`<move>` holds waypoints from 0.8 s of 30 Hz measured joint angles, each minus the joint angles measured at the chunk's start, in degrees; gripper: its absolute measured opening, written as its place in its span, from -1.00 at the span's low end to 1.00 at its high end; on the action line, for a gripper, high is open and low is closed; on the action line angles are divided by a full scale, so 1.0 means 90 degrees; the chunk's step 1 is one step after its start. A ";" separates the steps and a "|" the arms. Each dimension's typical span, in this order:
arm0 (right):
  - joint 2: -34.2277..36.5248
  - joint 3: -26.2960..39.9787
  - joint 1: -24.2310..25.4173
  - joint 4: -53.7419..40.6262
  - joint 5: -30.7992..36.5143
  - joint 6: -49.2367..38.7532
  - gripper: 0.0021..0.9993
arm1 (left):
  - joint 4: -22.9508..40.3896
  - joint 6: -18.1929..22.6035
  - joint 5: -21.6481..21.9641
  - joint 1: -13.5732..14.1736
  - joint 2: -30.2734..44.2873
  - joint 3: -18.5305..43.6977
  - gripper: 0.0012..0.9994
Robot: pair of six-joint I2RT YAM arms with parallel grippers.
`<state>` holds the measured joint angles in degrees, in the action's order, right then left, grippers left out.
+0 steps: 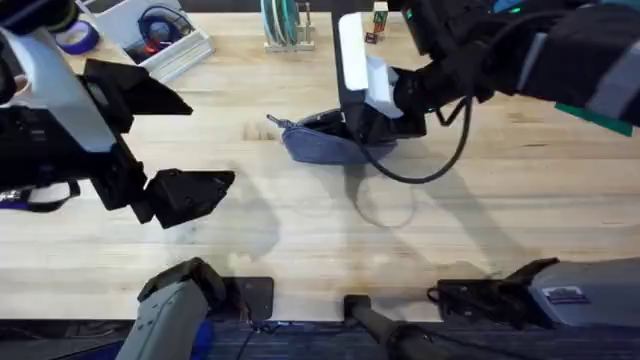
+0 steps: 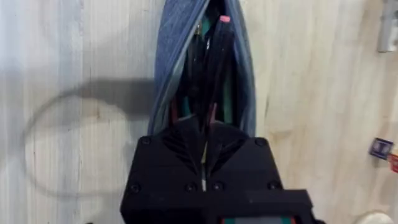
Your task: Unzip the bag, pick up the pens from the table one at a time and place them inside, then zip the bag closed.
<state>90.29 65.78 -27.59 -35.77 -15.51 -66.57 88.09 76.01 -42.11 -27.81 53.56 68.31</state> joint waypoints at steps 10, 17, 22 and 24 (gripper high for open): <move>0.0273 0.0000 0.0000 0.0010 0.0000 -0.0014 -0.87 | 0.0000 0.0000 0.0000 0.0002 0.0000 0.0000 0.99; 0.0259 0.0000 0.0000 0.0025 -0.0005 0.0180 -0.09 | 0.0000 0.0002 0.0000 0.0002 0.0000 0.0000 0.99; 0.0058 0.0009 0.0000 0.0022 -0.0001 0.0386 0.40 | 0.0000 0.0002 0.0000 0.0002 0.0000 0.0000 0.99; -0.0073 0.0042 0.0000 0.0018 -0.0002 0.0522 0.84 | 0.0000 0.0000 0.0000 0.0002 0.0000 0.0000 0.99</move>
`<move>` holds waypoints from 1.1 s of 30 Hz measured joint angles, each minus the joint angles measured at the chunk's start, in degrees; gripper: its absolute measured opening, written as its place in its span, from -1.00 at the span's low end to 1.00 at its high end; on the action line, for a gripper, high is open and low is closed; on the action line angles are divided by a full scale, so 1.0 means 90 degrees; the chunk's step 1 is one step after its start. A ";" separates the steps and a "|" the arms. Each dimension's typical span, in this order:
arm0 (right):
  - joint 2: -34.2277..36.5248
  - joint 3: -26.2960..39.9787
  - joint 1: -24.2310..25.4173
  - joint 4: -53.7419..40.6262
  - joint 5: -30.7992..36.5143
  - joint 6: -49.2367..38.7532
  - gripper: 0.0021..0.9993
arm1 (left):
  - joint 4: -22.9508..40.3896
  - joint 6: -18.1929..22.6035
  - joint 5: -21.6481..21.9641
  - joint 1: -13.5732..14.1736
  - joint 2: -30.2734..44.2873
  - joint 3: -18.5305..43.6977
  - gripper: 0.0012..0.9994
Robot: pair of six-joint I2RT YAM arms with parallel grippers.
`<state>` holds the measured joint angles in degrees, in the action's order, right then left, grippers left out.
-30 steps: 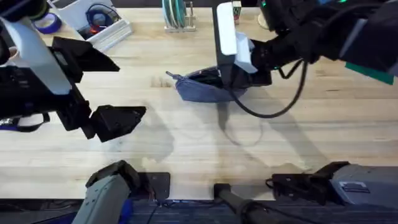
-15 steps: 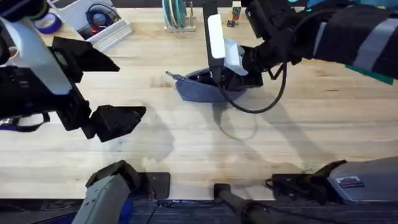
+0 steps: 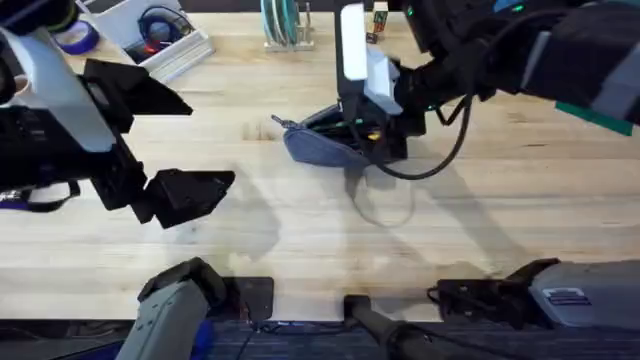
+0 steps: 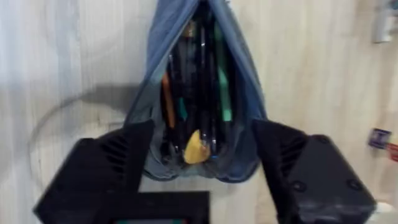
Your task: Unzip the bag, pick up the pens from the table one at a time and place them inside, then zip the bag closed.
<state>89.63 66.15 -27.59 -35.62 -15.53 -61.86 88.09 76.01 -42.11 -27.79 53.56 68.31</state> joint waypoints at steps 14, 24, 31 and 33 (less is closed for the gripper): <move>-0.1250 0.0121 0.0000 -0.0151 -0.0005 0.0539 0.99 | 0.0000 0.0002 0.0000 0.0000 0.0000 0.0000 0.99; -0.2377 0.0121 0.0000 -0.0381 -0.0044 0.1720 0.99 | 0.0000 0.0002 0.0000 -0.0001 0.0000 0.0000 0.99; -0.3025 0.0133 0.0000 -0.0403 -0.0041 0.3287 0.99 | 0.0000 0.0002 -0.0001 0.0000 0.0000 0.0000 0.99; -0.3088 0.0133 0.0000 -0.0408 -0.0041 0.3647 0.99 | 0.0000 0.0002 -0.0002 -0.0002 0.0000 0.0000 0.99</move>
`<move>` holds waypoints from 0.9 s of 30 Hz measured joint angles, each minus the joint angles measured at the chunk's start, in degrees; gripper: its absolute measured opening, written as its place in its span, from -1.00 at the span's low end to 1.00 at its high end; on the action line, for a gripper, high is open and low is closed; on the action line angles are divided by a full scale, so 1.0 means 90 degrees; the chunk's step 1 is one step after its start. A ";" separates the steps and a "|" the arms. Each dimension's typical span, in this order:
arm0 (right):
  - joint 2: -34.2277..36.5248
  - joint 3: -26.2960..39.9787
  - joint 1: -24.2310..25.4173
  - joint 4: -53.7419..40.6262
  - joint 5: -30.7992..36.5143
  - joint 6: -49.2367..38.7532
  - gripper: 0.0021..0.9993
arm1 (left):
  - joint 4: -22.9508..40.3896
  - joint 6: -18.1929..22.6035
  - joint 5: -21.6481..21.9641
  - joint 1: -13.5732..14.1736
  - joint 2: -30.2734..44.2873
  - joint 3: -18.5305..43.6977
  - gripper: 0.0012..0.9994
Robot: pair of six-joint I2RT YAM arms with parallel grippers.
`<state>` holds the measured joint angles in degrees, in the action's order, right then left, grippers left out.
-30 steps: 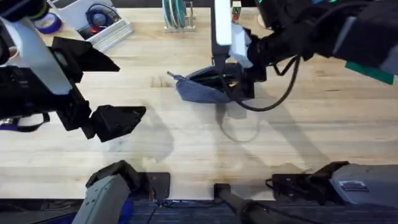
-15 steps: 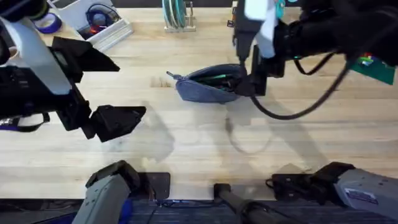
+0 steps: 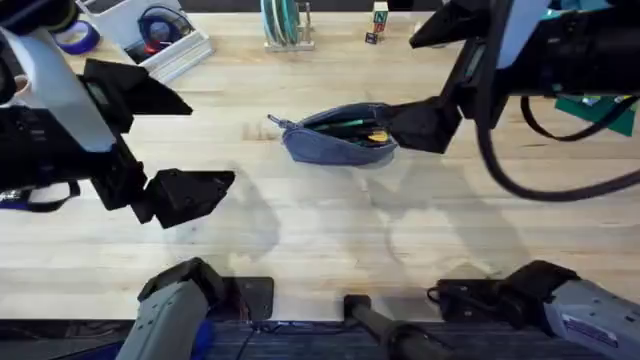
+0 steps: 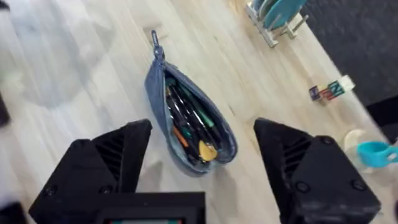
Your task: Unzip the bag, pick up the pens from the table one at a time and place them inside, then zip the bag closed.
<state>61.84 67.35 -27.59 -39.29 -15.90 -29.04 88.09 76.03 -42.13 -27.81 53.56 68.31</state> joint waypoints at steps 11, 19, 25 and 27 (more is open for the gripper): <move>-0.0019 0.0000 0.0000 0.0007 -0.0278 0.0806 0.99 | 0.0000 -0.0001 0.0001 0.0002 0.0000 0.0000 0.99; 0.0081 0.0000 -0.0091 0.0027 -0.0946 0.1062 0.99 | 0.0000 0.0000 0.0002 0.0002 0.0000 0.0000 0.99; 0.0445 0.0000 -0.0469 0.0170 -0.1054 0.1113 0.99 | 0.0000 0.0000 0.0002 0.0002 0.0000 0.0000 0.99; 0.0546 0.0000 -0.0602 0.0285 -0.1075 0.1115 0.99 | 0.0000 0.0000 0.0002 0.0002 0.0000 0.0000 0.99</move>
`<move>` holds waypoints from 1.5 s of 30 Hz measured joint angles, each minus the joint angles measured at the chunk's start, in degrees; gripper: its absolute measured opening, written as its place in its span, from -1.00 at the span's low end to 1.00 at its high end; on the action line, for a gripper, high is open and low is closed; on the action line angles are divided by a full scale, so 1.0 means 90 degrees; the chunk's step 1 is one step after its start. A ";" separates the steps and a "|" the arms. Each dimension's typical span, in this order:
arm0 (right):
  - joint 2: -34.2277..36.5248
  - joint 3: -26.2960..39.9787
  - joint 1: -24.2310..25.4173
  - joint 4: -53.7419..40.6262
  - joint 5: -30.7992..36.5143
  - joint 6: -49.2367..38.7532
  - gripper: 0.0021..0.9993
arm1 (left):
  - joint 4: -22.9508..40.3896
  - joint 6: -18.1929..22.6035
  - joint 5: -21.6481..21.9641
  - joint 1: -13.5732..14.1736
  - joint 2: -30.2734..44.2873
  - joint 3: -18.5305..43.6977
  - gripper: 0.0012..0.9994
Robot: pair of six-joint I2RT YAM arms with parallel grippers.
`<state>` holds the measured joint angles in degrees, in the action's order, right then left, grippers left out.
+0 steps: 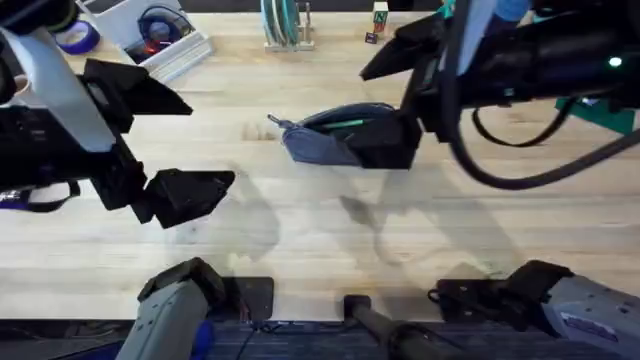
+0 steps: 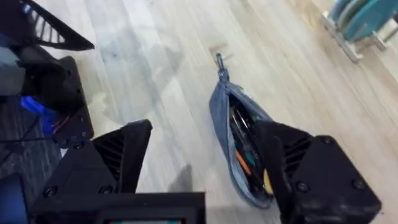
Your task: Unzip the bag, pick up the pens from the table one at a time and place them inside, then zip the bag closed.
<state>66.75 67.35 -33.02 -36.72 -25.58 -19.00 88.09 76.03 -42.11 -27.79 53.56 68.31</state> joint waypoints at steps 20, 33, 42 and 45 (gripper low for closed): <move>0.0609 0.0000 -0.0459 0.0730 -0.0025 -0.0032 0.99 | 0.0000 -0.0002 0.0000 0.0000 0.0000 0.0000 0.99; 0.1236 0.0000 -0.0913 0.1062 -0.0028 -0.0036 0.99 | -0.0002 0.0000 0.0000 0.0000 0.0000 0.0000 0.99; 0.1606 0.0000 -0.0913 0.1024 0.0064 -0.0541 0.99 | -0.0070 0.0000 -0.0002 0.0000 0.0000 0.0000 0.99; 0.1614 0.0000 -0.0913 0.1027 0.0345 -0.0637 0.99 | -0.0050 0.0001 -0.0002 0.0000 0.0000 0.0000 0.99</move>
<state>81.28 67.35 -41.23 -27.48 -22.47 -24.73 87.64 76.04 -42.13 -27.79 53.56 68.31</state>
